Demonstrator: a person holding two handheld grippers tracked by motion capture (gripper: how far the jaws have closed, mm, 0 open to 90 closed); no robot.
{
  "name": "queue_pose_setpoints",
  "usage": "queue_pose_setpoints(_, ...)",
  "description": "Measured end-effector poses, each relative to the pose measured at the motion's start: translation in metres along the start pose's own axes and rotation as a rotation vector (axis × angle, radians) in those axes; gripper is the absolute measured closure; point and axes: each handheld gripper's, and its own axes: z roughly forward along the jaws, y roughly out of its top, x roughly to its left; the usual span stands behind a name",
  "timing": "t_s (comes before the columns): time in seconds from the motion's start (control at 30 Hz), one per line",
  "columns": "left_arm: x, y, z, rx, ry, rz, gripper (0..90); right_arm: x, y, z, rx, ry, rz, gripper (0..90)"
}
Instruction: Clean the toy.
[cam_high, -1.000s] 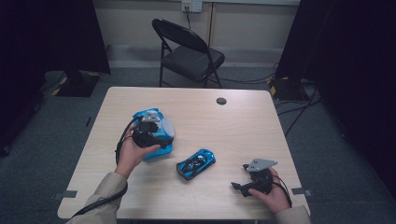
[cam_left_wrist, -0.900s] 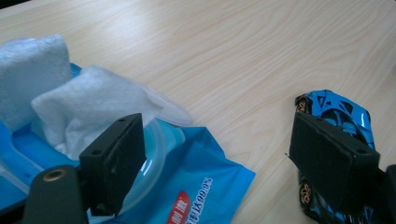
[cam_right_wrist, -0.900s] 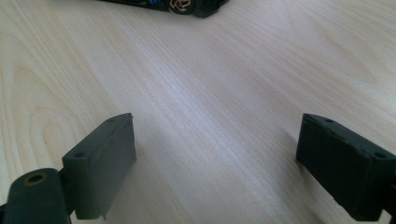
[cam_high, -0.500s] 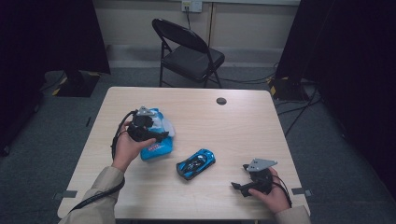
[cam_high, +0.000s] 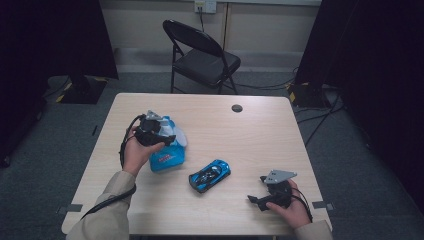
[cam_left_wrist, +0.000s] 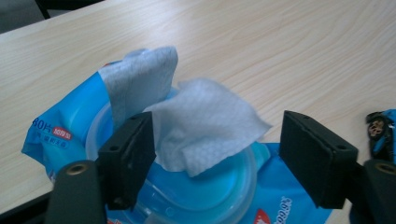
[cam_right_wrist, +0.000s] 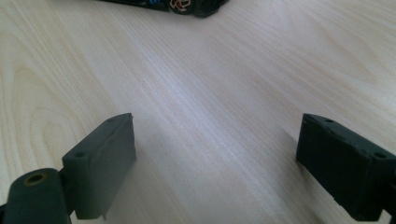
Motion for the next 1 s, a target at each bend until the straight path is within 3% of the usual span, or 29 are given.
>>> queue_pose_setpoints(0.07, 0.001, -0.001, 0.002, 0.009, 0.006, 0.003, 32.1, 0.0, 0.0, 0.0, 0.0, 0.0, 0.0, 11.3)
queue_pose_setpoints(0.1, 0.002, -0.001, 0.003, 0.016, 0.024, -0.004, 33.5, 0.0, 0.0, 0.0, 0.0, 0.0, 0.0, 11.3)
queue_pose_setpoints(0.17, 0.003, -0.003, 0.006, 0.003, 0.015, -0.034, 39.1, 0.0, 0.0, 0.0, 0.0, 0.0, 0.0, 11.3)
queue_pose_setpoints(0.2, 0.003, -0.003, 0.006, 0.003, 0.035, -0.028, 43.9, 0.0, 0.0, 0.0, 0.0, 0.0, 0.0, 11.3)
queue_pose_setpoints(0.3, 0.003, -0.003, 0.007, 0.011, 0.046, -0.027, 58.1, 0.0, 0.0, 0.0, 0.0, 0.0, 0.0, 11.3)
queue_pose_setpoints(0.43, 0.004, -0.002, 0.007, 0.03, 0.036, -0.051, 76.1, 0.0, 0.0, 0.0, 0.0, 0.0, 0.0, 11.3)
queue_pose_setpoints(0.57, 0.005, 0.0, 0.005, 0.045, 0.016, -0.065, 84.5, 0.0, 0.0, 0.0, 0.0, 0.0, 0.0, 11.3)
queue_pose_setpoints(0.87, 0.006, 0.002, -0.001, 0.034, -0.022, -0.105, 89.0, 0.0, 0.0, 0.0, 0.0, 0.0, 0.0, 11.3)
queue_pose_setpoints(1.0, 0.004, 0.004, -0.004, 0.045, -0.033, -0.086, 89.3, 0.0, 0.0, 0.0, 0.0, 0.0, 0.0, 11.3)
